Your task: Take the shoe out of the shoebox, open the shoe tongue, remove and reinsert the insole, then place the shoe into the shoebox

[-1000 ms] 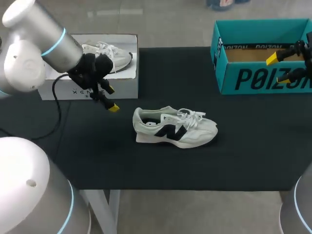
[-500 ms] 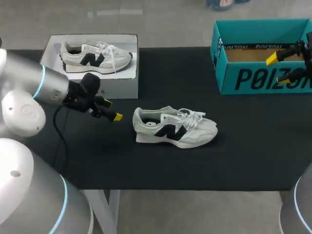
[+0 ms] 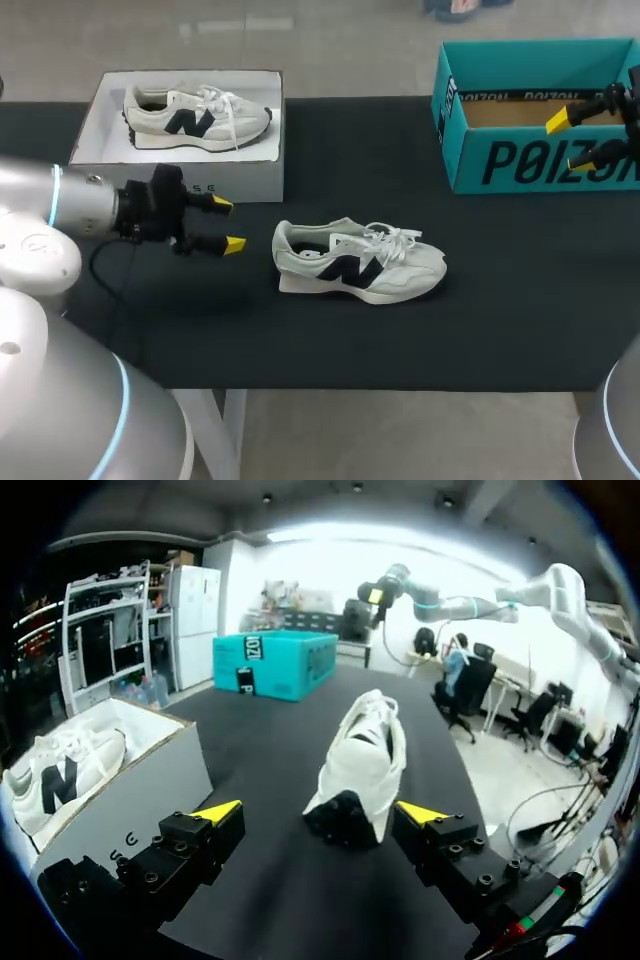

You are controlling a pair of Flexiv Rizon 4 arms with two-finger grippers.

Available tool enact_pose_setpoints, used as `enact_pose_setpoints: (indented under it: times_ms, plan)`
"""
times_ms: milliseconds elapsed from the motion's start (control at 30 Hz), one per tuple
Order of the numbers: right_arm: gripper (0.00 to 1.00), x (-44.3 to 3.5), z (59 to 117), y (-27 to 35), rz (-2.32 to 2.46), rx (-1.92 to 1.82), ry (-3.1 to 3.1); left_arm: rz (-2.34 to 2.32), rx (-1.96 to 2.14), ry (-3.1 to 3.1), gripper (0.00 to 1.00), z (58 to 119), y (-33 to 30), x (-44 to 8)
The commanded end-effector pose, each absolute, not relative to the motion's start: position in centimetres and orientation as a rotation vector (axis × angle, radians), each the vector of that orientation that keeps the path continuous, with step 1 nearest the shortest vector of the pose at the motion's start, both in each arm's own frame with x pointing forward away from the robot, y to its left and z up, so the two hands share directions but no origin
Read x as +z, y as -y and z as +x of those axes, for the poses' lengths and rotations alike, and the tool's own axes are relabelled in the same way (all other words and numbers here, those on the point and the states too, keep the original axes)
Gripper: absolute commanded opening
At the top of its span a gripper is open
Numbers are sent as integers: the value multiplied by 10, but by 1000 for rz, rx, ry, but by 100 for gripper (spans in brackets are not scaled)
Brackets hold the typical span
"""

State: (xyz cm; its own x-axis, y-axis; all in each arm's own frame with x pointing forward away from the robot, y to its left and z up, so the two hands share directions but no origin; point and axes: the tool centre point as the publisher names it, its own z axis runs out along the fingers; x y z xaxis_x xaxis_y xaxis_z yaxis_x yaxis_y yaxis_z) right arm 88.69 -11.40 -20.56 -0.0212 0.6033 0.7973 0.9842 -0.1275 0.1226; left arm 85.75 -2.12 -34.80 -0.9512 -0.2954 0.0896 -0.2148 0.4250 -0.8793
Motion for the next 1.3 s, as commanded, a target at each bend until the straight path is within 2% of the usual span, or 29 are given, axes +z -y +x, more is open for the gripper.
enact_pose_setpoints:
  times_ms: [33, 1100, 1300]
  plan:
    - [100, -206, 887, 114, -1771, -1011, 1655, -389, -1527, -2635, 100, 864, 22, -343]
    - [100, -206, 887, 114, -1771, -1011, 1655, -404, -1489, -2628, 100, 864, 26, -342]
    - [100, -206, 887, 114, -1771, -1011, 1655, -221, -1596, -2612, 100, 870, 31, -352]
